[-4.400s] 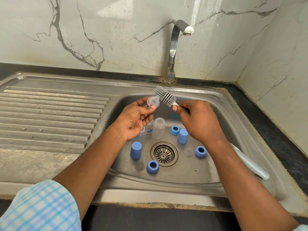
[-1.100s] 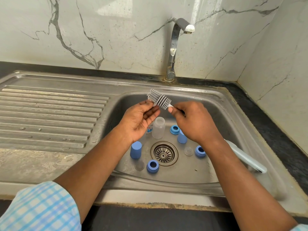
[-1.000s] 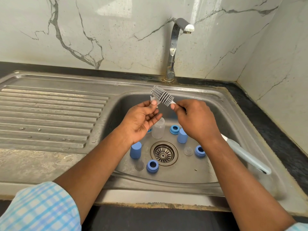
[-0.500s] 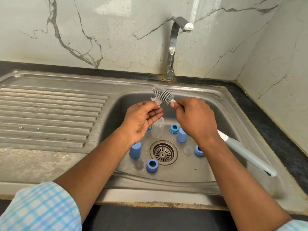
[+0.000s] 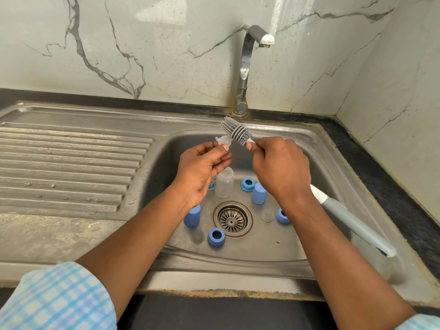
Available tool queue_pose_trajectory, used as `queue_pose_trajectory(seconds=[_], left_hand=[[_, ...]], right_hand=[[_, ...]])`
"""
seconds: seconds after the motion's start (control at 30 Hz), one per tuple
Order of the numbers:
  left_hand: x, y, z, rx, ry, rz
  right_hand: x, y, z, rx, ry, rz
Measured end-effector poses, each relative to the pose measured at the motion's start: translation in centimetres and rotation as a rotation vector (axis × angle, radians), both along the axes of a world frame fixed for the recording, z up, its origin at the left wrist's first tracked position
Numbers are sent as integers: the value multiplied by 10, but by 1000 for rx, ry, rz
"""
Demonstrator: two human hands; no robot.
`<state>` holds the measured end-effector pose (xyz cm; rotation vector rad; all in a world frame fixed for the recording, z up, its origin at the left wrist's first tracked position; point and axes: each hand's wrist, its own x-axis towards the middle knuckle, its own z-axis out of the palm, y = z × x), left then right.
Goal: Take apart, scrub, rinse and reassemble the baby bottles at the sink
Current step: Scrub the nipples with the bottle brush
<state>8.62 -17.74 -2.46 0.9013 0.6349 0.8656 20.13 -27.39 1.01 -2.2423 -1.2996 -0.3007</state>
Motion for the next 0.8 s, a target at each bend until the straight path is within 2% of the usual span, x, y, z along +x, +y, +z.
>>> queue_pose_trajectory(seconds=[0.17,0.33,0.53,0.67,0.8], left_hand=[[-3,6,1,-48,-55,-51],[-5,4,5,-198,-109,-184],[-4,10,2,-263,-1,-82],[-4,13,1,-267,-46,-50],[-5,12,2,-274,-123,-65]], right_hand=[[0,-2,-2,29,40,74],[-1,-5,0,14,107,156],[-2,-4,0,-8,89,146],[5,-7,1,39,127,143],[-3,-8,2,-20,156,219]])
